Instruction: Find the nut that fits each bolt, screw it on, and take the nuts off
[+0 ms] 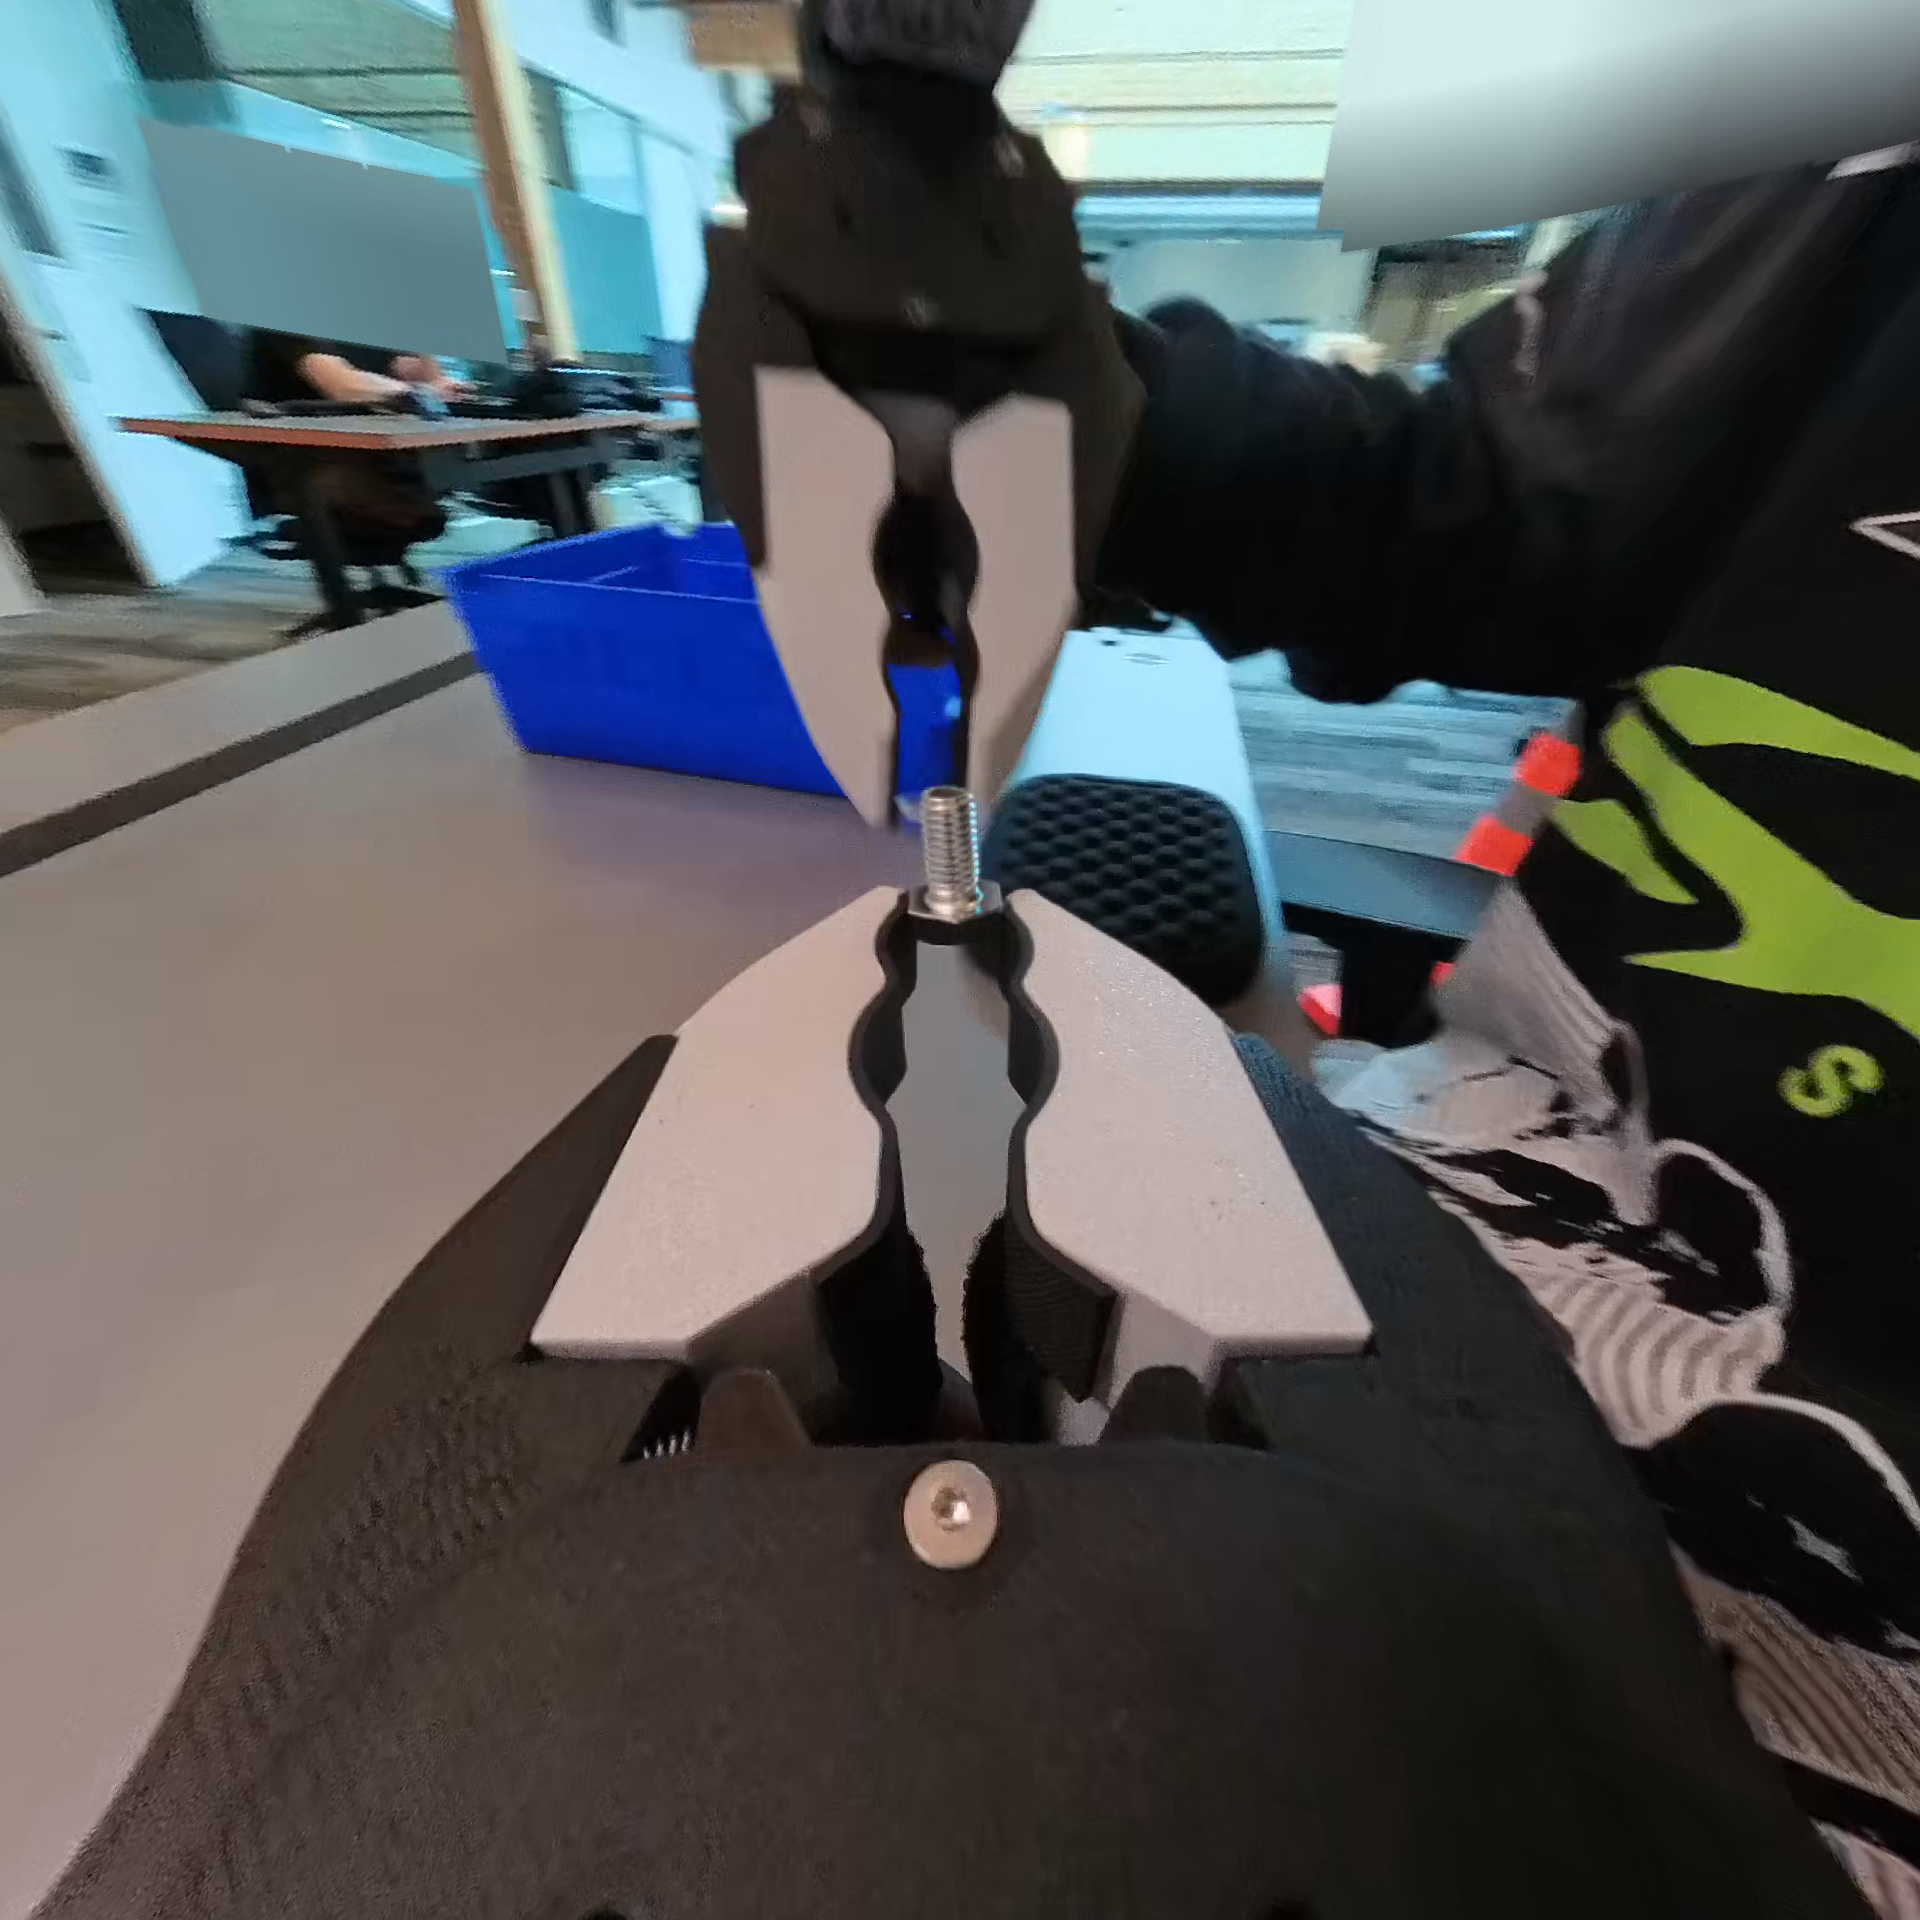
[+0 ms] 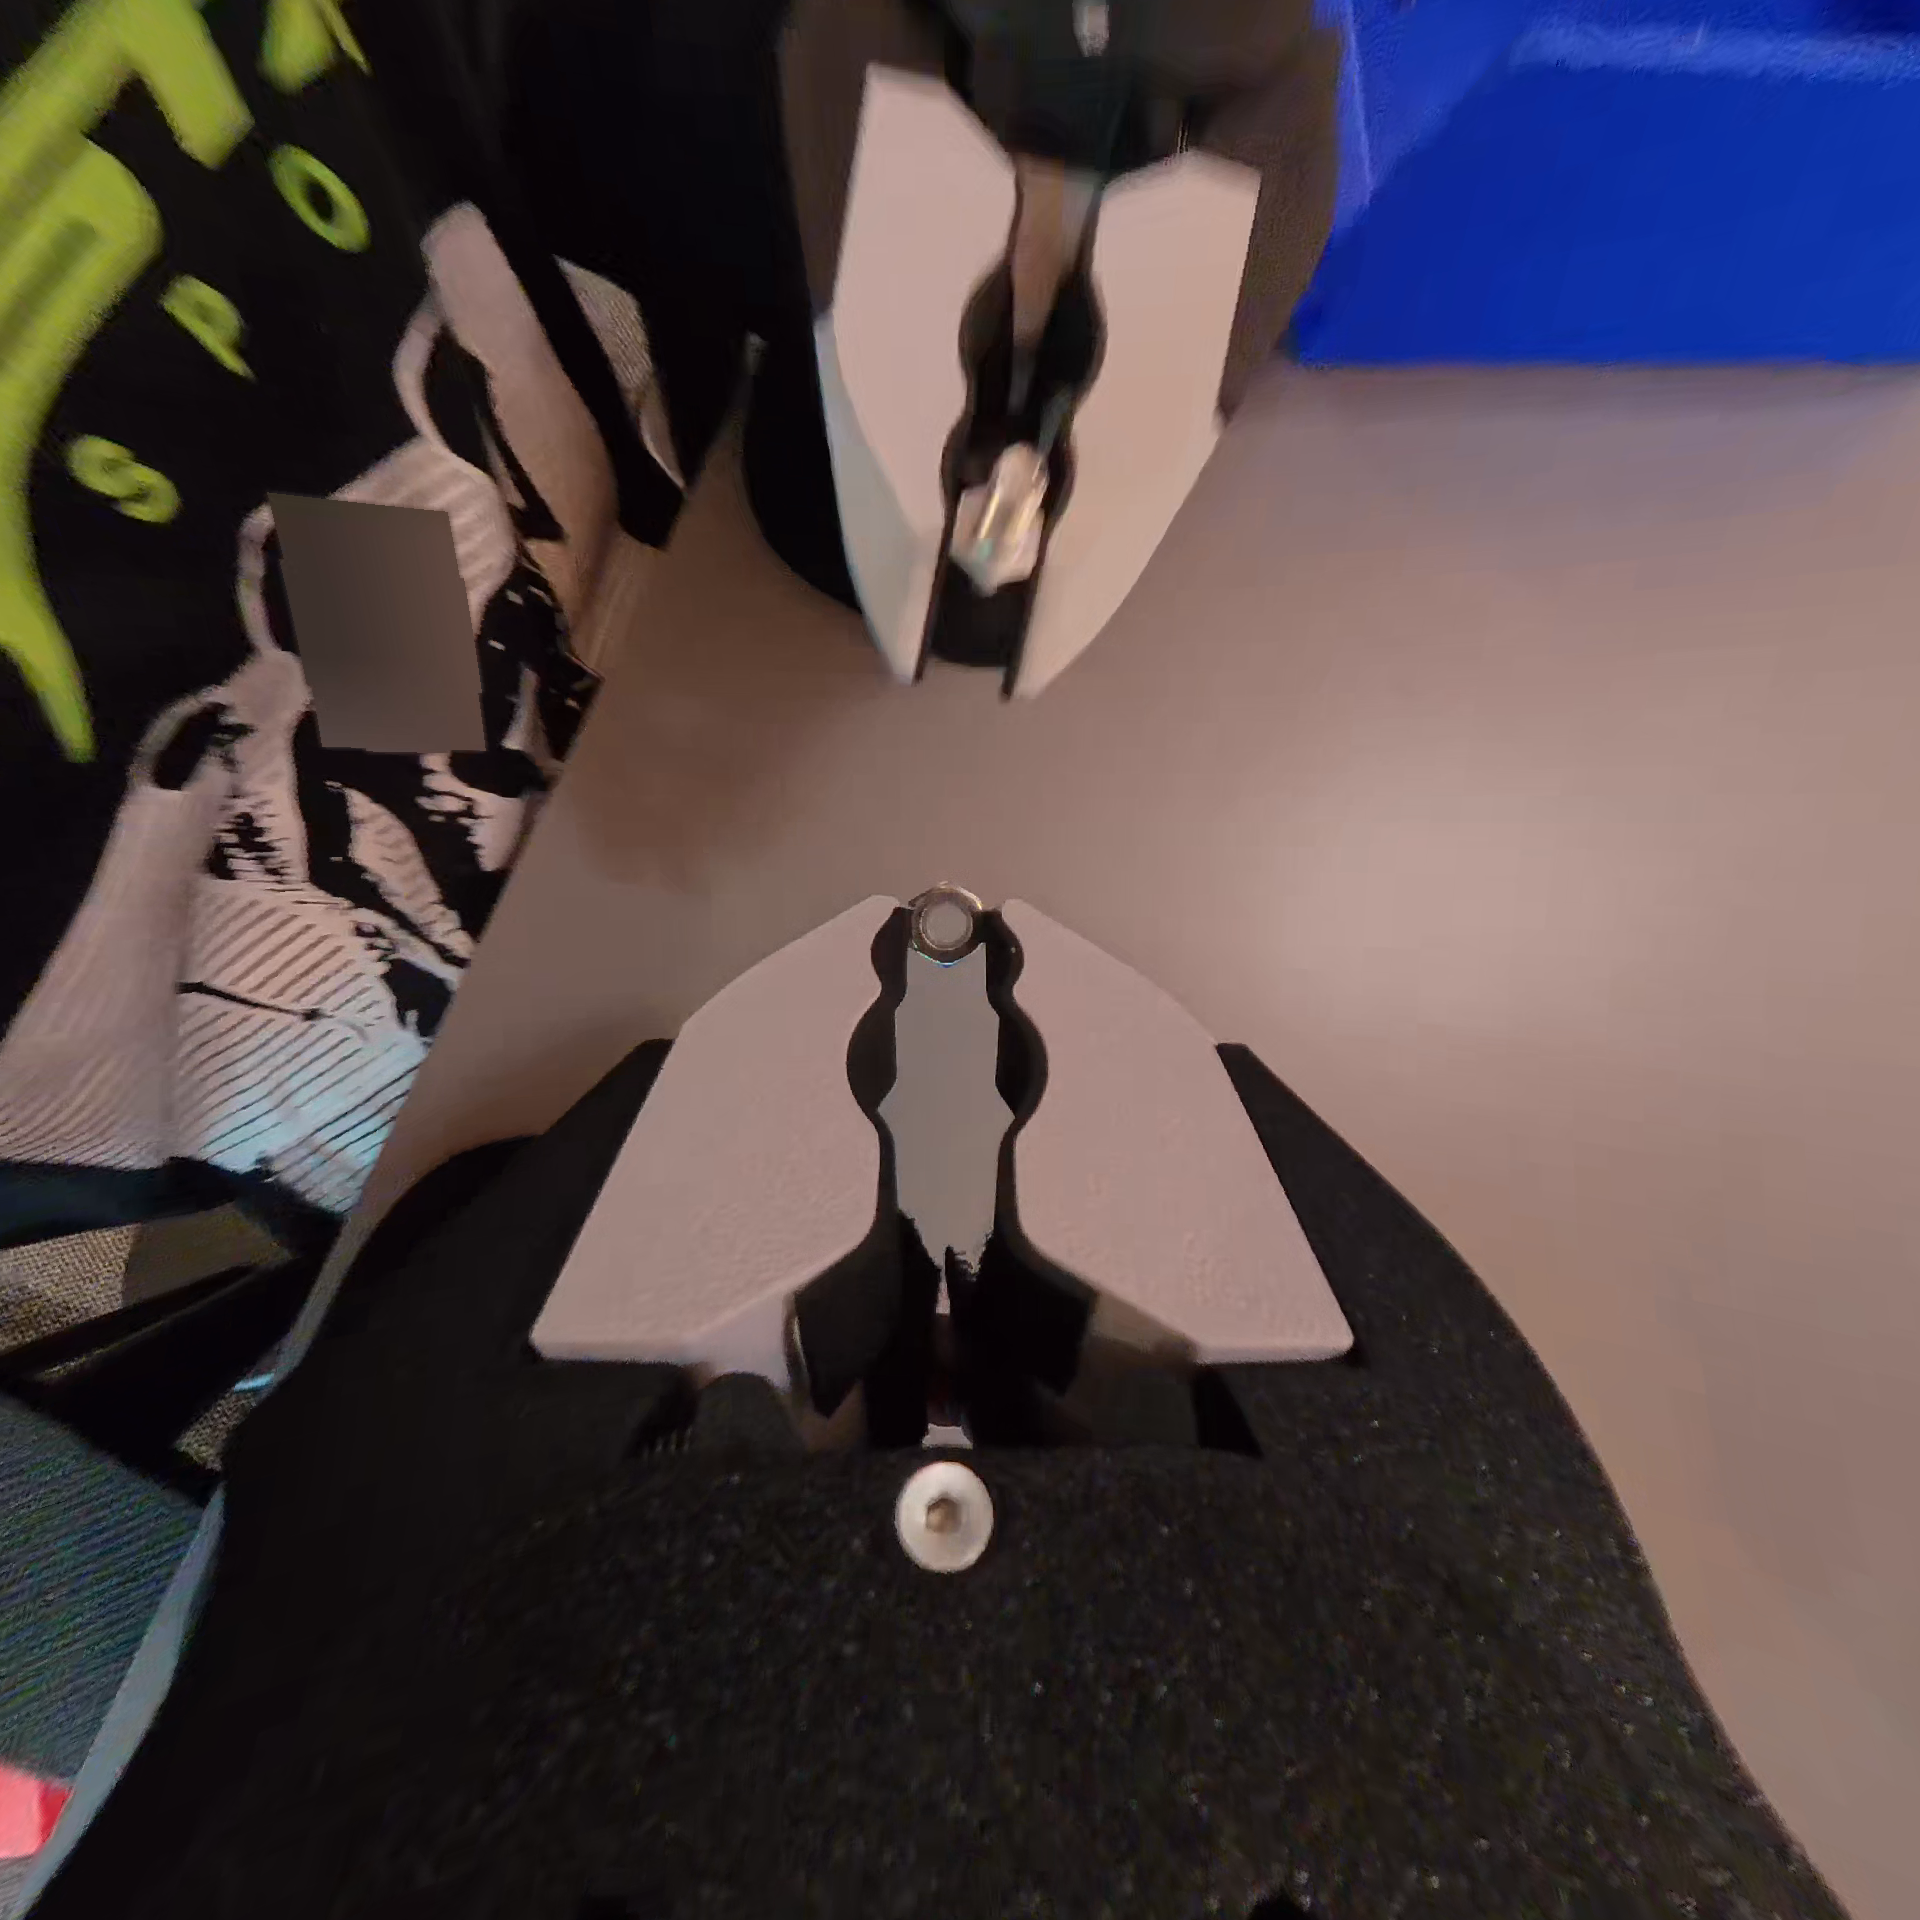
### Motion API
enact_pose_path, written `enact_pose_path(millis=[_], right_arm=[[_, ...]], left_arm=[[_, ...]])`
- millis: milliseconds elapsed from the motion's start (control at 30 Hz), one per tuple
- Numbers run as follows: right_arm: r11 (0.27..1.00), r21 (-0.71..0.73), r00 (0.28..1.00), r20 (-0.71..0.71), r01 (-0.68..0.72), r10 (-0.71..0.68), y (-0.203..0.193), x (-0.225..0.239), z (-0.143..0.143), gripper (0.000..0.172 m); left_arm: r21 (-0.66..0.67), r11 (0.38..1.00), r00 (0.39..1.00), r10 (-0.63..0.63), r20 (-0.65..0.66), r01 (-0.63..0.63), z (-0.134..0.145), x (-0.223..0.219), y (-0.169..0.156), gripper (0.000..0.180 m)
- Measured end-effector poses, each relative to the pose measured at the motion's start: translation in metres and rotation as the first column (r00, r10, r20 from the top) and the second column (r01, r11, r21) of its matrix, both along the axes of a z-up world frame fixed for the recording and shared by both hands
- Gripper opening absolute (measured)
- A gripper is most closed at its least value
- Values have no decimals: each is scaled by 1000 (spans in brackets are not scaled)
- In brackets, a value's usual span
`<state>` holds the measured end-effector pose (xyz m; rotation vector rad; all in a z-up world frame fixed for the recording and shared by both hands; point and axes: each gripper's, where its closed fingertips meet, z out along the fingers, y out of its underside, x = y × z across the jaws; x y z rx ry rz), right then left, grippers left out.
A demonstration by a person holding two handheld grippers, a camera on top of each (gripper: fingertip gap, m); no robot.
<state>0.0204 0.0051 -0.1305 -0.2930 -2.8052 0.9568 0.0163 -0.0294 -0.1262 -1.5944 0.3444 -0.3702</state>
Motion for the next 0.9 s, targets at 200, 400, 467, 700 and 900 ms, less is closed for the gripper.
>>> enact_pose_path(millis=[200, 400, 467, 700, 900], right_arm=[[965, -26, 965, -50, -260, 258, -29, 21, 53, 14], [878, 57, 880, 18, -475, 475, -58, 29, 41, 14], [858, 94, 863, 31, -505, 505, -60, 26, 35, 14], [823, 99, 829, 67, -559, 555, -65, 27, 28, 14], [817, 78, 821, 65, -571, 567, -68, 26, 25, 14]], left_arm=[[-23, 968, 968, -247, 43, 248, -4, 31, -3, 15], [-31, 929, 929, -368, 45, 369, -6, 43, -12, 15], [-35, 918, 918, -393, 43, 395, -7, 45, -14, 15], [-30, 898, 898, -438, 48, 440, -7, 49, -18, 15], [-31, 891, 892, -451, 43, 452, -8, 50, -19, 15]])
